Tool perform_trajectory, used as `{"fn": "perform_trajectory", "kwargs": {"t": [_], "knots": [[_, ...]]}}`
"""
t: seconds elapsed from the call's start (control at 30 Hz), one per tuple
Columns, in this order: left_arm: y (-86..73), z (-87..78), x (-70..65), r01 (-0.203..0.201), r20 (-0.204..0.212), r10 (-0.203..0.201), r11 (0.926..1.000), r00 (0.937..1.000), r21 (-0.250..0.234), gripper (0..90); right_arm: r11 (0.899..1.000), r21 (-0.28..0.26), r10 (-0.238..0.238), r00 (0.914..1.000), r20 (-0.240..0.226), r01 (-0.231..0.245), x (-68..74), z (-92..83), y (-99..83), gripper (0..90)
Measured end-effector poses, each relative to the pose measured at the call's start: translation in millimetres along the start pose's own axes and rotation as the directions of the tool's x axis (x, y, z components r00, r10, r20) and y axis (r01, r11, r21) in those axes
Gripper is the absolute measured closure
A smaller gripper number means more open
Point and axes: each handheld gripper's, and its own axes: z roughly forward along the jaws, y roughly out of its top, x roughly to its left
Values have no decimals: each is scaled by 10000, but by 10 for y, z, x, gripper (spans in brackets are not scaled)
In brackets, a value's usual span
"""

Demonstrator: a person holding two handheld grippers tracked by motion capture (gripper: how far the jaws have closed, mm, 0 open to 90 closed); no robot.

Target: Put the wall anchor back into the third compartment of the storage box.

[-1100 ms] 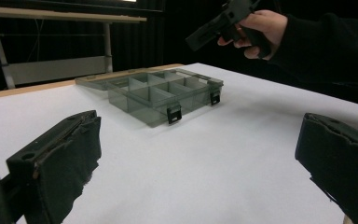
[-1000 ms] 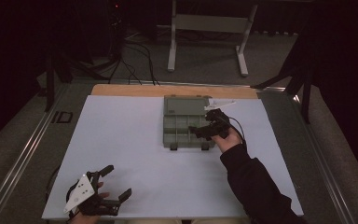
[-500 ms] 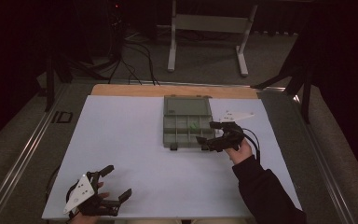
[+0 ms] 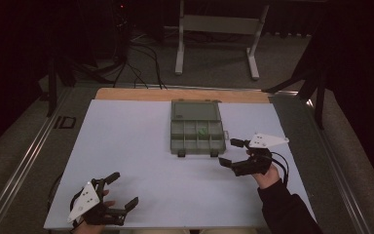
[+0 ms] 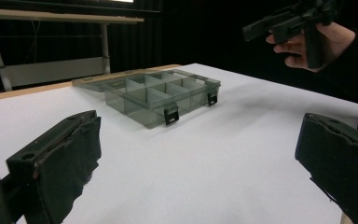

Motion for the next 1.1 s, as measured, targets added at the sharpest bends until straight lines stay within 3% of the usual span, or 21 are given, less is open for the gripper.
{"fn": "perform_trajectory", "kwargs": {"t": [0.33, 0.53, 0.73, 1.1], "knots": [[0, -1, -2, -18, 10, 18, 10000, 10000, 28, 2, 9988, -18, -485, 9981, -379, 484, 181, -161, -230, 137], [2, -3, -4, -18, 3, 18, 10000, 10000, 10, 2, 9992, 13, -409, 9987, -302, 410, 241, -223, -416, 145], [2, 2, -7, -28, 18, 28, 10000, 10000, -3, 2, 9996, -160, -249, 9991, -357, 244, 225, -320, -567, 145], [2, -1, -3, -25, 9, 25, 10000, 10000, 16, 2, 9991, -365, -211, 9998, 72, 214, 177, -500, -788, 144]]}}
